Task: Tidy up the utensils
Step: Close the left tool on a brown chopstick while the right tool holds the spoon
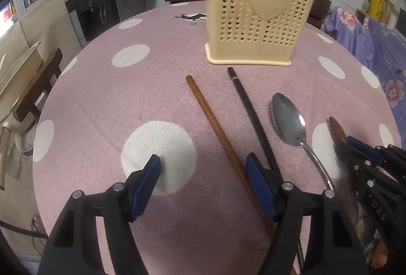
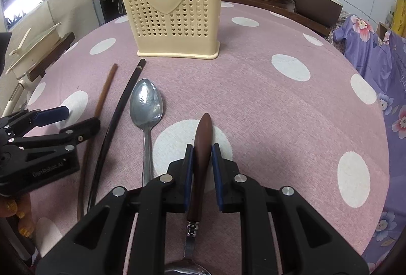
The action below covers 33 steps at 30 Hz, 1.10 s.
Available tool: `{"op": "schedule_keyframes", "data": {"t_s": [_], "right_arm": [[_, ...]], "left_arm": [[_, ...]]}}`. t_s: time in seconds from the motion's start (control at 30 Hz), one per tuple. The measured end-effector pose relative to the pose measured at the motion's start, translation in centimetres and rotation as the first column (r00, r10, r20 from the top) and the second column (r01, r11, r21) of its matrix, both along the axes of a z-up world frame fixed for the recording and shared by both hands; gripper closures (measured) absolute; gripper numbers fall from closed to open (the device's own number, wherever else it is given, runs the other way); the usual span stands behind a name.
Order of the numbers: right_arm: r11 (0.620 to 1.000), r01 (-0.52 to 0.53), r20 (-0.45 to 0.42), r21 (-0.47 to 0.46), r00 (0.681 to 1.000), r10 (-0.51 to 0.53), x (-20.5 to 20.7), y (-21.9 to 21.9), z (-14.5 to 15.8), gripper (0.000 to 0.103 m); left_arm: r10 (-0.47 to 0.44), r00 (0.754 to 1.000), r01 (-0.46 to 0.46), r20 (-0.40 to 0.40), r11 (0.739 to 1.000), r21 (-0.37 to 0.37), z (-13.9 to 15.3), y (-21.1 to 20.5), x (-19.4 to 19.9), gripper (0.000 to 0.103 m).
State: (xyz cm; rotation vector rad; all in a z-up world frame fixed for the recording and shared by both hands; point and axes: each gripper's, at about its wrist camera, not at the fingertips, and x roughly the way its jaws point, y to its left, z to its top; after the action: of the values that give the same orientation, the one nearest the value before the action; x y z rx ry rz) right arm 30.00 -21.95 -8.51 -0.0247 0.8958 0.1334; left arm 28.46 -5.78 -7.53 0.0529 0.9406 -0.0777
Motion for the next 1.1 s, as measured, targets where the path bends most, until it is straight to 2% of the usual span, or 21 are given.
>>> {"op": "schedule_keyframes", "data": {"t_s": [0.2, 0.37, 0.43, 0.73, 0.8, 0.87, 1.1], "right_arm": [[1.0, 0.0, -0.002, -0.023, 1.0, 0.0, 0.4, 0.3, 0.0, 0.087], [1.0, -0.002, -0.008, -0.024, 1.0, 0.002, 1.0, 0.1, 0.1, 0.087], [1.0, -0.004, -0.009, -0.031, 1.0, 0.003, 1.2, 0.2, 0.1, 0.087], [0.999, -0.021, -0.008, -0.033, 1.0, 0.021, 1.9, 0.3, 0.2, 0.087], [1.0, -0.022, -0.012, -0.022, 1.0, 0.022, 2.0, 0.2, 0.2, 0.087], [1.0, -0.025, -0.012, -0.018, 1.0, 0.025, 2.1, 0.1, 0.1, 0.087], [1.0, -0.021, -0.01, -0.016, 1.0, 0.021, 2.2, 0.0, 0.1, 0.087]], "left_arm": [[0.045, 0.999, -0.046, -0.013, 0.997, -0.054, 0.2, 1.0, 1.7, 0.032], [0.055, 0.998, -0.055, -0.005, 0.998, -0.017, 0.1, 0.6, 3.7, 0.033], [0.059, 0.998, -0.059, 0.002, 0.998, 0.013, 0.0, 0.3, 4.6, 0.04], [0.043, 0.999, -0.043, 0.001, 0.999, 0.02, 0.4, -1.1, 5.8, 0.081], [0.028, 1.0, -0.028, 0.001, 0.999, 0.029, 0.4, -1.4, 6.0, 0.087], [0.014, 1.0, -0.014, -0.001, 0.999, 0.034, 0.4, -1.3, 6.1, 0.09], [-0.004, 1.0, 0.004, -0.012, 1.0, 0.016, 0.5, -0.7, 6.7, 0.09]]}}
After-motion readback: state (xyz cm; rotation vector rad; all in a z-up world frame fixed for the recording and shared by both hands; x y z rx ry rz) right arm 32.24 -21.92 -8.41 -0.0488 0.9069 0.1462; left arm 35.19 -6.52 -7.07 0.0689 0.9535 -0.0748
